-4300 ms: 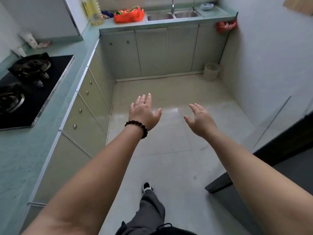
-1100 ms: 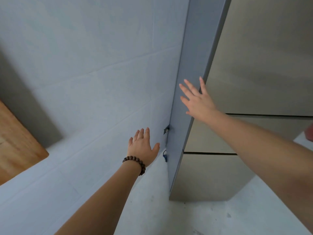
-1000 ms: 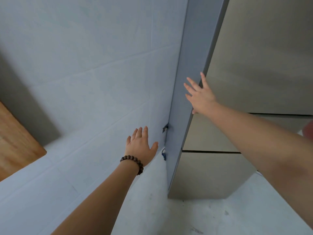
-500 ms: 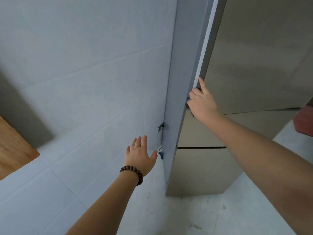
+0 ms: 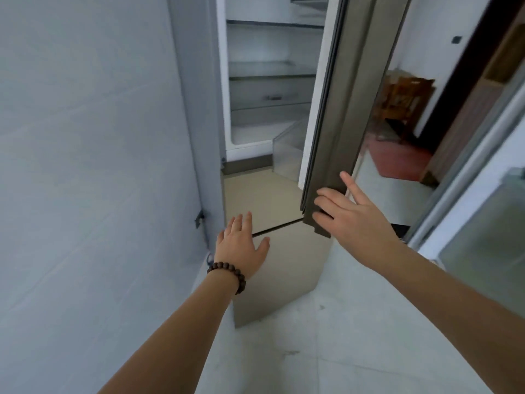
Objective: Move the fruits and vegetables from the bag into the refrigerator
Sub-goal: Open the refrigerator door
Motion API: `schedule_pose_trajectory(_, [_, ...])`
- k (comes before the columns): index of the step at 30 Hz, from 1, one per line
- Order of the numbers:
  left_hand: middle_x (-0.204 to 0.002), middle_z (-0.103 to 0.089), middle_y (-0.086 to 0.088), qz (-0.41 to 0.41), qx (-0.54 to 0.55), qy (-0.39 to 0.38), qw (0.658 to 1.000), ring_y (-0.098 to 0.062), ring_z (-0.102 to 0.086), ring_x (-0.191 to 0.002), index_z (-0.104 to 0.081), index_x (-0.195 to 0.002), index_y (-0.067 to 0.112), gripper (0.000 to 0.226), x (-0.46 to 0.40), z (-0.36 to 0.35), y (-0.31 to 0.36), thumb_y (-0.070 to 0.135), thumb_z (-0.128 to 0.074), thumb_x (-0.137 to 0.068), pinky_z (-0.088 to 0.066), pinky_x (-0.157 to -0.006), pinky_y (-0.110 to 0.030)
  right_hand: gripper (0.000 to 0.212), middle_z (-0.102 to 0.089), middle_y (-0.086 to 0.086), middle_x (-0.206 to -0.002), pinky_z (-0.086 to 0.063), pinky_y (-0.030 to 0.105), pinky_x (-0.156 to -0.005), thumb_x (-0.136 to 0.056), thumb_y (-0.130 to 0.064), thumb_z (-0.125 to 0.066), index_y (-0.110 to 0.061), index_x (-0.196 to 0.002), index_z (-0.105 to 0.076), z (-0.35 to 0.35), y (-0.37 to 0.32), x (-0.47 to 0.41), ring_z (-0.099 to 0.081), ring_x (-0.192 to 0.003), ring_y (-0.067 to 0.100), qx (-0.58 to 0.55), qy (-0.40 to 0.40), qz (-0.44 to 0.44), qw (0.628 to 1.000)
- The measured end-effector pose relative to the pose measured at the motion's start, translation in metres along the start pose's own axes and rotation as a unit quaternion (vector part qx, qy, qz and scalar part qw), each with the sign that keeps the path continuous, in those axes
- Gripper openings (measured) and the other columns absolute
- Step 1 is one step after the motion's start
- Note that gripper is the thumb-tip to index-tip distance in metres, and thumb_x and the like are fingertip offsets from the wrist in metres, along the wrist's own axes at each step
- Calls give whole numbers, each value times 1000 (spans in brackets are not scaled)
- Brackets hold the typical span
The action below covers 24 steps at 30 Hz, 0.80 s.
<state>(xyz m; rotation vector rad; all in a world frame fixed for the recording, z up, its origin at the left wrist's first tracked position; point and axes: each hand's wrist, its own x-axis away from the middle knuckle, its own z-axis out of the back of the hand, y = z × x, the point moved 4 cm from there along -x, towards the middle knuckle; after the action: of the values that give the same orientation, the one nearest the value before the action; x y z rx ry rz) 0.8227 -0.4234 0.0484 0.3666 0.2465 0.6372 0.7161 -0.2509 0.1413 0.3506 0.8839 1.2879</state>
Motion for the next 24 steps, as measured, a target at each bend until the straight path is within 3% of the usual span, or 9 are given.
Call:
schedule_pose_trajectory(3, [-158,-15,-7,-44,3,-15,999,-22,-11,-145,-9,-150,15,73,-4,-10,31,52,-35,-93,-14,-118,-43,52,-61,11,-117,-12,53,-115,-92,-3,-14,-11,-98,-64,5,10,38,-48,-127,27,-9,-44,-36,998])
schedule_pose_trajectory(6, [-158,-13,-7,-72,8,-24,997,-22,-9,-146,-8,-150,15,73,-6,-19,51,52,-35,-93,-13,-118,-43,22,-59,12,-119,-10,52,-116,-84,-7,-50,-11,-100,-65,11,12,64,-40,-132,29,-39,-69,-109,991])
schedule_pose_trajectory(9, [-158,-13,-6,-95,8,-31,995,-21,-9,-146,-7,-150,15,73,-7,-26,67,51,-35,-93,-12,-119,-42,25,-60,12,-112,-14,50,-117,-74,-21,-72,-11,-97,-67,20,13,82,-44,-127,33,-107,-89,-235,962])
schedule_pose_trajectory(12, [-158,-13,-7,-118,5,-43,992,-21,-9,-146,-7,-150,14,73,-7,-34,84,51,-35,-93,-12,-118,-42,26,-59,15,-112,-25,52,-113,-76,-19,-71,-9,-99,-66,33,17,88,-48,-122,36,-149,-40,-310,938])
schedule_pose_trajectory(15, [-158,-14,-7,-136,1,-46,990,-21,-9,-146,-8,-150,14,73,-7,-39,98,51,-35,-93,-13,-118,-42,35,-53,16,-126,-27,52,-113,-78,-21,-69,-11,-111,-62,33,23,82,-40,-129,36,-165,-23,-330,929])
schedule_pose_trajectory(19, [-158,-14,-7,-150,1,-45,988,-21,-9,-146,-8,-150,14,73,-10,-41,116,51,-35,-93,-12,-118,-42,54,-31,16,-149,-13,53,-117,-80,-24,-62,-16,-132,-47,14,41,67,-18,-142,34,-157,-47,-338,927])
schedule_pose_trajectory(22, [-158,-14,-6,-165,-2,-38,986,-21,-9,-146,-8,-150,15,73,-14,-42,132,51,-35,-93,-12,-118,-41,72,-11,16,-156,-5,52,-118,-84,-25,-58,-15,-146,-23,-4,63,63,-3,-145,34,-140,-85,-371,914])
schedule_pose_trajectory(24, [-158,-14,-6,-176,-2,-35,984,-21,-9,-146,-8,-150,15,72,-15,-44,143,51,-35,-93,-12,-118,-41,79,-11,17,-156,-4,47,-118,-86,-26,-57,-9,-148,-12,-16,75,69,-4,-145,34,-144,-105,-408,895])
